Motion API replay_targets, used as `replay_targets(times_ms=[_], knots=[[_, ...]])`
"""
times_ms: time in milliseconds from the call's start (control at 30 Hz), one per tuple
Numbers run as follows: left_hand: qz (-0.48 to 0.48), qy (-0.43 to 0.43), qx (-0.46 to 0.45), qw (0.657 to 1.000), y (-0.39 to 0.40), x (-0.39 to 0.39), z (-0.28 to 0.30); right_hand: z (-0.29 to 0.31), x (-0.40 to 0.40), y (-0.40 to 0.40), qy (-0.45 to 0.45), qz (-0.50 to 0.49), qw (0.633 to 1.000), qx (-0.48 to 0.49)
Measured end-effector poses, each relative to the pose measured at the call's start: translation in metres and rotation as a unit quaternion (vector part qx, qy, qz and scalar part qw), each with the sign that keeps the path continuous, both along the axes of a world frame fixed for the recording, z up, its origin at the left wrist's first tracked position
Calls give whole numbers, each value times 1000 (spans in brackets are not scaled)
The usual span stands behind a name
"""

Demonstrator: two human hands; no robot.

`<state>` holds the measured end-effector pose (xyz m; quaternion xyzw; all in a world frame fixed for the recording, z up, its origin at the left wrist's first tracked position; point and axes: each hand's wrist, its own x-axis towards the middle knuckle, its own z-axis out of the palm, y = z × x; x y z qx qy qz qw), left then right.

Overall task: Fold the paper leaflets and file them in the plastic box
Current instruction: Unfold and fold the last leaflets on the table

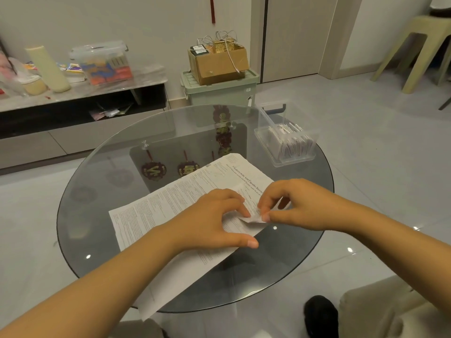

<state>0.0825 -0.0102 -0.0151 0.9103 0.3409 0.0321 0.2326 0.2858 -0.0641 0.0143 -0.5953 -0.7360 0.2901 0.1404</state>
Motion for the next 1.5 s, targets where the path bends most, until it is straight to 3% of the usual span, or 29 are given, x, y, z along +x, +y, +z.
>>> replay_targets(times_ms=[133, 300, 467, 733, 867, 1067, 1267, 1500], knots=[[48, -44, 29, 997, 2, 6, -6, 5, -4, 9, 73, -40, 996, -43], [132, -90, -10, 987, 5, 8, -5, 3, -18, 18, 181, -138, 972, -55], [187, -148, -35, 971, 8, 11, -8, -17, -30, 25, 76, -150, 986, -19], [201, -47, 2, 978, 14, 15, -10, -34, -33, 33, -94, -158, 983, 27], [210, -52, -18, 976, 21, 16, -5, -35, -35, 33, -106, -156, 982, 24], [252, -182, -112, 944, 25, 20, 1, -35, -27, 39, -22, -185, 982, -15], [260, -305, -241, 884, 28, 25, 17, -16, -16, 40, 157, -216, 962, -60], [260, -345, -227, 873, 32, 41, 35, 13, -8, 44, 111, -172, 978, -29]])
